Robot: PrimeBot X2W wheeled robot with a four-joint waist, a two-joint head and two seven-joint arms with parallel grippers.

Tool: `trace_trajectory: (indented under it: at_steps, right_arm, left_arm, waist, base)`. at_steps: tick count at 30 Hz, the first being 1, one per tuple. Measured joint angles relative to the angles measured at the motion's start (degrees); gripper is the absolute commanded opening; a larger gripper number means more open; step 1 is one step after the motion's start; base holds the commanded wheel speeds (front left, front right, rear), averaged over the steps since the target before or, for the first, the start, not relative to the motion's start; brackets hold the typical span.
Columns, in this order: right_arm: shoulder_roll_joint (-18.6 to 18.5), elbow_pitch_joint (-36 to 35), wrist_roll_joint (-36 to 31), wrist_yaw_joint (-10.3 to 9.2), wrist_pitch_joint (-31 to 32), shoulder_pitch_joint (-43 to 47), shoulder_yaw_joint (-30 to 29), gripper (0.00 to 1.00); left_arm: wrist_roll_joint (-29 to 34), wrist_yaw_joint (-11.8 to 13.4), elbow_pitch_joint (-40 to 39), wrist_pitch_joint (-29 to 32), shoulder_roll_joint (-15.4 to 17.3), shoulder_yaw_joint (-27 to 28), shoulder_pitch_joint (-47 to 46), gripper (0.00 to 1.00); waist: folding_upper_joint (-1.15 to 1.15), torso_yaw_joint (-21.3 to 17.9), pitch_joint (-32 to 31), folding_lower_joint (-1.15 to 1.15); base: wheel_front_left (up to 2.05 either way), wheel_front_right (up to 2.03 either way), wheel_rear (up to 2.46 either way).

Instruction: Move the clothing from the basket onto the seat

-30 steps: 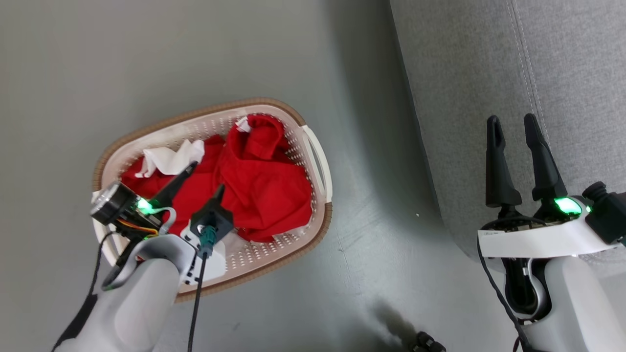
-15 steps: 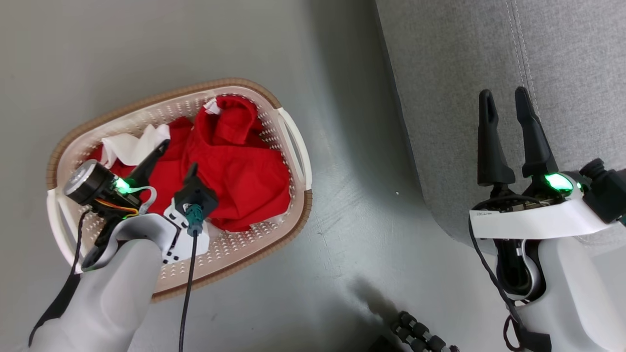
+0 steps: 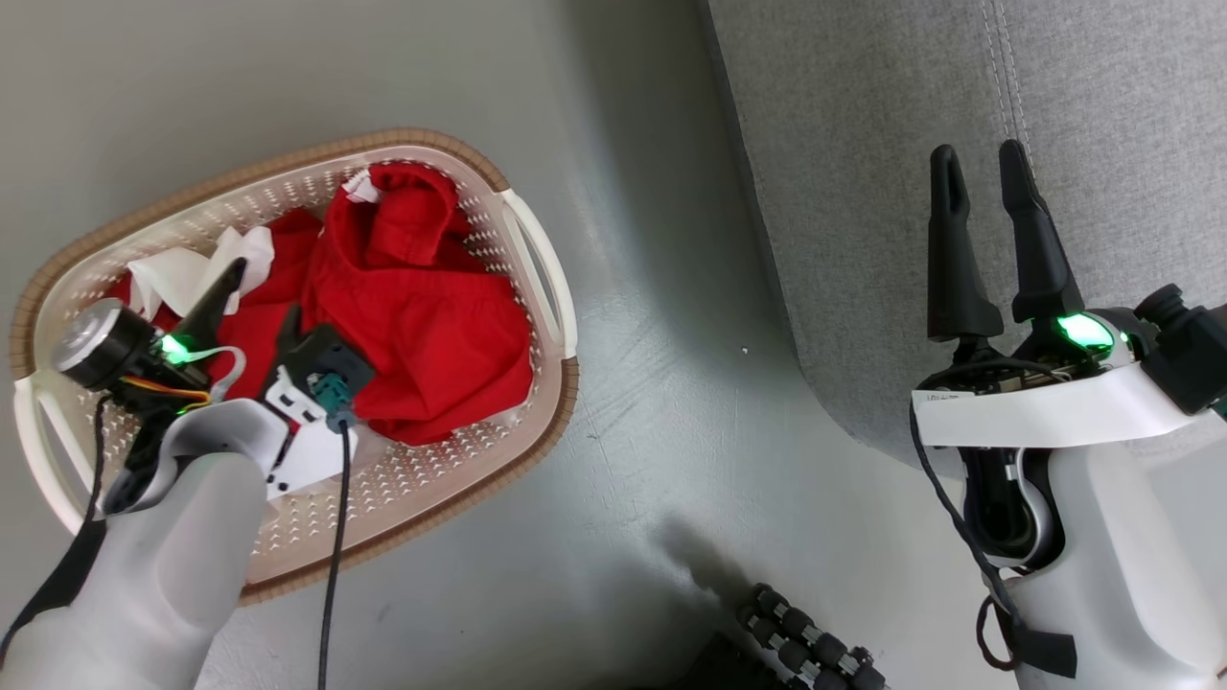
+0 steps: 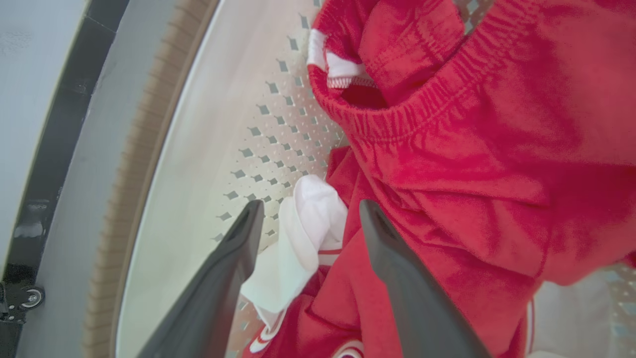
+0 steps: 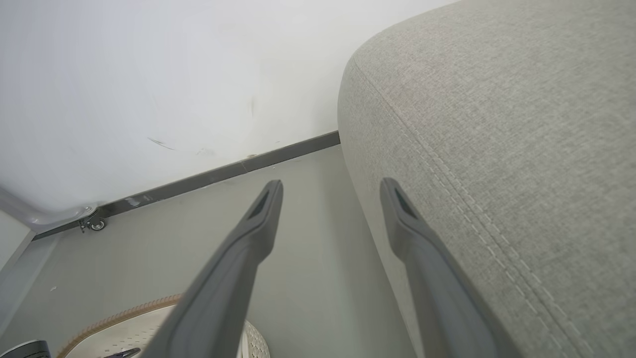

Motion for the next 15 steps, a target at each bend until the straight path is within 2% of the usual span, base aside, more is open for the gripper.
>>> trace_trajectory:
  at_steps: [15]
  right_arm:
    - [0.03, 0.88, 1.31, 0.0, -0.09, -1.26, 0.74, 1.0]
  left_arm:
    - [3.58, 3.14, 3.3, 4.92, 1.96, -1.0, -1.78, 1.0]
  waist:
    - [0.0, -1.3, 1.15, 0.0]
  base:
    - [0.0, 0.0, 0.0]
